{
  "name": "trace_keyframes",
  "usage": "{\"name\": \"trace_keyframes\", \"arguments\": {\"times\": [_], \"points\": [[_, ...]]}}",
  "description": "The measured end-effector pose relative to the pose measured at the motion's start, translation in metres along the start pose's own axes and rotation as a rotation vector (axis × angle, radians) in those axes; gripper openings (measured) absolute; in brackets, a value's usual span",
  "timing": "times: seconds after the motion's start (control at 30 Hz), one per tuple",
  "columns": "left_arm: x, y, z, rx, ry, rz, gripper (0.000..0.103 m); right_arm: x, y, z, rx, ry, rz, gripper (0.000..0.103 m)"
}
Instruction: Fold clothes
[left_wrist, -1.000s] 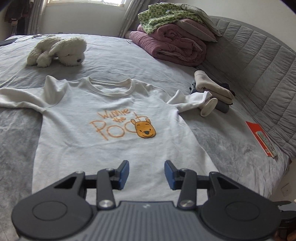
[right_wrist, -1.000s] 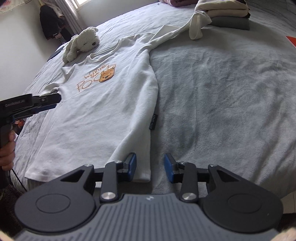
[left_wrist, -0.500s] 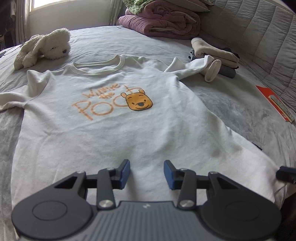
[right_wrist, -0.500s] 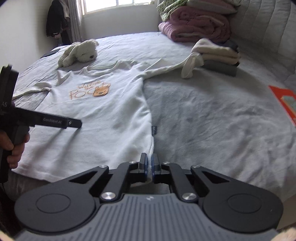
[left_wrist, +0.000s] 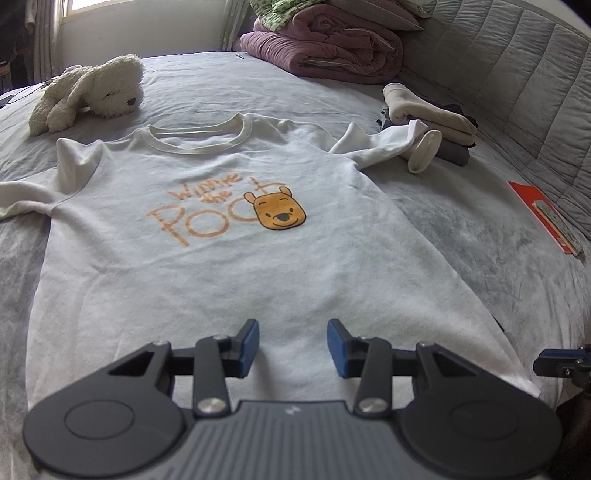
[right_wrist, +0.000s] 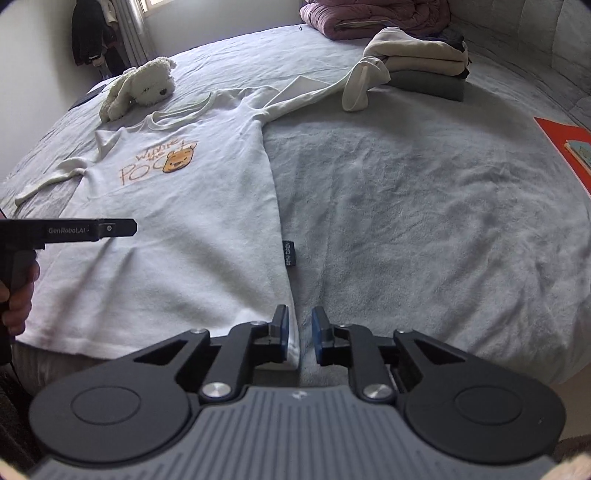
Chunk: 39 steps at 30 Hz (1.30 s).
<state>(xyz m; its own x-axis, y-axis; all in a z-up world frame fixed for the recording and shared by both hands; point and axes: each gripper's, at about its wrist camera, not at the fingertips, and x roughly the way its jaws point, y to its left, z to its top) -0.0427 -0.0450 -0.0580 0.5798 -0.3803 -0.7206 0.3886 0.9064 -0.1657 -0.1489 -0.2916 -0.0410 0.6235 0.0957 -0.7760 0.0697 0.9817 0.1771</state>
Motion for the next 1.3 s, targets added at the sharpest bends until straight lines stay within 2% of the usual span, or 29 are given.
{"name": "trace_keyframes", "arguments": {"times": [0.1, 0.23, 0.33, 0.47, 0.63, 0.83, 0.93, 0.97, 1.17, 1.3], "points": [[-0.001, 0.002, 0.005, -0.021, -0.027, -0.004, 0.042, 0.003, -0.005, 0.027, 0.040, 0.001, 0.059, 0.032], [-0.001, 0.002, 0.011, -0.031, -0.068, -0.003, 0.043, 0.022, -0.009, 0.072, 0.099, -0.012, 0.129, 0.032], [0.004, -0.001, 0.017, -0.021, -0.084, 0.016, 0.045, 0.055, -0.018, 0.114, 0.208, -0.018, 0.240, 0.035], [0.016, -0.008, 0.031, -0.031, -0.096, 0.016, 0.045, 0.105, -0.031, 0.152, 0.326, -0.027, 0.280, 0.036], [0.042, -0.026, 0.049, 0.005, -0.141, 0.030, 0.040, 0.159, -0.050, 0.166, 0.426, -0.033, 0.337, 0.036], [0.082, -0.040, 0.069, -0.029, -0.156, -0.036, 0.024, 0.198, -0.062, 0.181, 0.496, -0.043, 0.408, 0.036], [0.098, -0.045, 0.075, -0.031, -0.184, -0.062, 0.020, 0.206, -0.060, 0.182, 0.477, -0.069, 0.385, 0.020], [0.102, -0.046, 0.076, -0.035, -0.190, -0.067, 0.020, 0.206, -0.060, 0.184, 0.471, -0.074, 0.375, 0.007], [0.119, -0.047, 0.066, -0.048, -0.224, -0.072, 0.020, 0.173, -0.051, 0.206, 0.364, -0.231, 0.325, 0.006], [0.118, -0.048, 0.066, -0.041, -0.227, -0.061, 0.020, 0.176, -0.049, 0.202, 0.322, -0.187, 0.308, 0.008]]}}
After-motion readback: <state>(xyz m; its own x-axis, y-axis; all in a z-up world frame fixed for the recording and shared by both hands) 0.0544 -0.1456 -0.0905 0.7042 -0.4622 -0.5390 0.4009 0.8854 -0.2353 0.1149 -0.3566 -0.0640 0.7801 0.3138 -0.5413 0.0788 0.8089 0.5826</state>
